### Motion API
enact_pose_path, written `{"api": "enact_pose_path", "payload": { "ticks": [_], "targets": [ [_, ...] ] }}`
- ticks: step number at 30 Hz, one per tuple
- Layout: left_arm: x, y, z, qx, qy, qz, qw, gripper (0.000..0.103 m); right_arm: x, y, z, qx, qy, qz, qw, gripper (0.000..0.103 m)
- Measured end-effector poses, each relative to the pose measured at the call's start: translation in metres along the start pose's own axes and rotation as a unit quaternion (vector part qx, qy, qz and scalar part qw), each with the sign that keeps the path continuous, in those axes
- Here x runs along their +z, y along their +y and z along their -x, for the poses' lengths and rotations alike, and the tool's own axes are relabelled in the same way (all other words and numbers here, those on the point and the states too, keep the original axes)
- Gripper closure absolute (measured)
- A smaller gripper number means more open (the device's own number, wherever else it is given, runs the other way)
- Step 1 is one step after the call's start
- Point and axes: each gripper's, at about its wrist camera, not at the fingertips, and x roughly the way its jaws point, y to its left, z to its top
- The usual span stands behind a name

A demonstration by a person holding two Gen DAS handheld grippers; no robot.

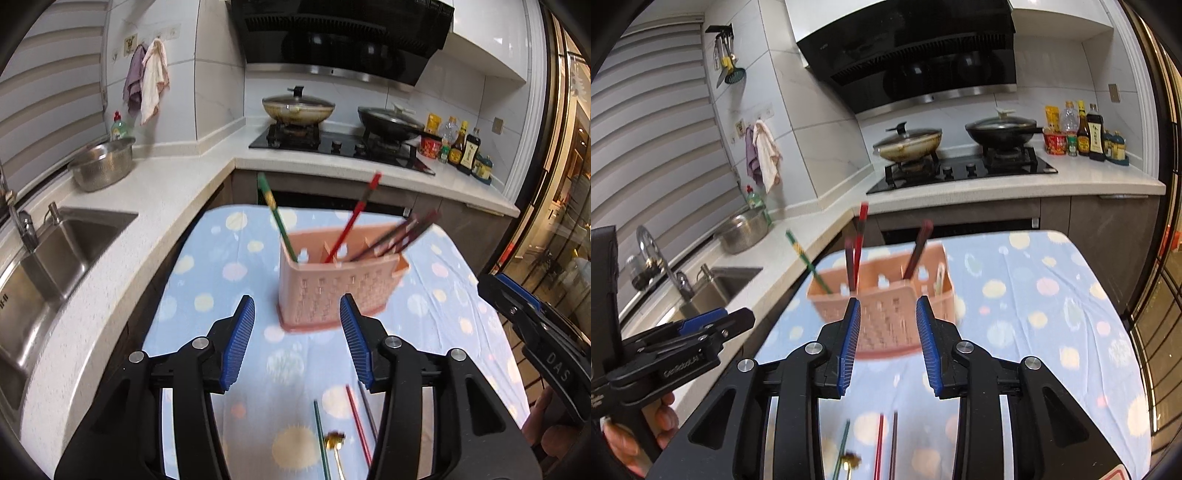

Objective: Organize utensils
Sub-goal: 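Withdraw both open tools from the holder back toward the remaining utensils, then grasp a green chopstick with the left tool while the right tool grasps a dark brown chopstick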

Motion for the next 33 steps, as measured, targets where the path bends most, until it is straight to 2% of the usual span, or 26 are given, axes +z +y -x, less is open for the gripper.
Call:
{"api": "enact_pose_path", "payload": {
  "ticks": [10,20,25,33],
  "targets": [
    [-0.089,0.005,0.000,0.000,0.079,0.005,0.9968,0.057,-0.099,-0.002,0.032,-0.018,0.083,0.012,0.996,0.072],
    [-0.169,-0.003,0.001,-0.001,0.151,-0.012,0.9884,0.057,-0.175,-0.003,0.032,-0.020,0.173,0.012,0.985,0.072],
    [-0.192,-0.006,0.001,-0.004,0.175,-0.014,0.9845,0.057,-0.199,0.001,0.032,-0.014,0.196,0.019,0.980,0.072],
    [-0.206,-0.016,0.003,-0.007,0.187,-0.027,0.9819,0.057,-0.215,0.004,0.029,-0.011,0.218,0.030,0.975,0.074]
  ]
}}
